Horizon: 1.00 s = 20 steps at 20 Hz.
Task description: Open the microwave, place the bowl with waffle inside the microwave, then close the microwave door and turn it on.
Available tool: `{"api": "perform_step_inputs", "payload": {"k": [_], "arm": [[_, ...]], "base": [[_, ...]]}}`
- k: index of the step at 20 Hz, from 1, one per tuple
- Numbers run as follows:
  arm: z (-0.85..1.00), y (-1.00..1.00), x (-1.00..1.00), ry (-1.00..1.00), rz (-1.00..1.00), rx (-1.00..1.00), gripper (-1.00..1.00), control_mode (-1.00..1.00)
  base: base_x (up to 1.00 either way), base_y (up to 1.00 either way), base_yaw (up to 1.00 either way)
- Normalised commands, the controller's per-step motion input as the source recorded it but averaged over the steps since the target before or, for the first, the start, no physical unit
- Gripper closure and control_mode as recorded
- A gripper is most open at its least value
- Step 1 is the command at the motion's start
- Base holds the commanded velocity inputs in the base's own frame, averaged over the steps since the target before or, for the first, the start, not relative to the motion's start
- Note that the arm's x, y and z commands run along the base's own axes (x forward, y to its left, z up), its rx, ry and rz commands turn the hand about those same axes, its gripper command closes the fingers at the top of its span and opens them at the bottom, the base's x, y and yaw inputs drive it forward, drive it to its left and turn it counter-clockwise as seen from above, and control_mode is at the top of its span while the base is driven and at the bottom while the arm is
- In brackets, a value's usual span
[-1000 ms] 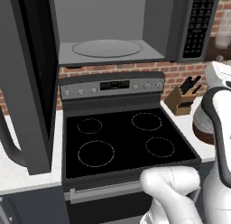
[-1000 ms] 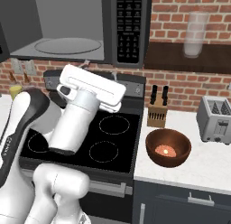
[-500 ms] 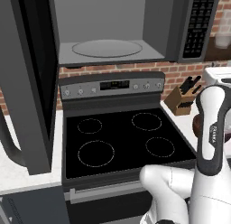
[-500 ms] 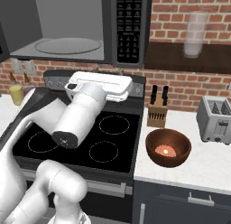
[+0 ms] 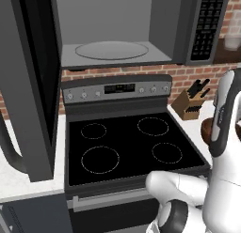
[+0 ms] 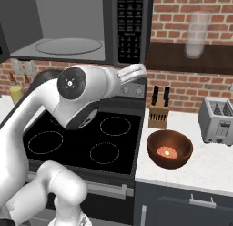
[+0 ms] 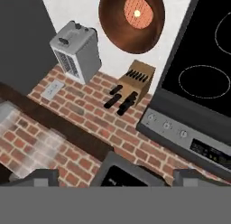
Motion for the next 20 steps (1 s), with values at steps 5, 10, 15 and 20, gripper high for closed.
{"api": "perform_step_inputs", "payload": {"k": [5,10,15,20], "arm": [[-0.57,-0.39,-0.16,0.4,0.09,-0.3,-1.0,-1.0],[-0.92,-0.34,-0.26,0.22,0.07,-0.25,-1.0,-1.0],[-0.94,-0.13,-0.13,0.24,0.09,-0.18,-1.0,-1.0],[-0.52,-0.08,0.0,0.31,0.2,-0.24,-1.0,-1.0]], "base": [[0.0,0.0,0.0],[0.0,0.0,0.0],[0.0,0.0,0.0],[0.0,0.0,0.0]]}}
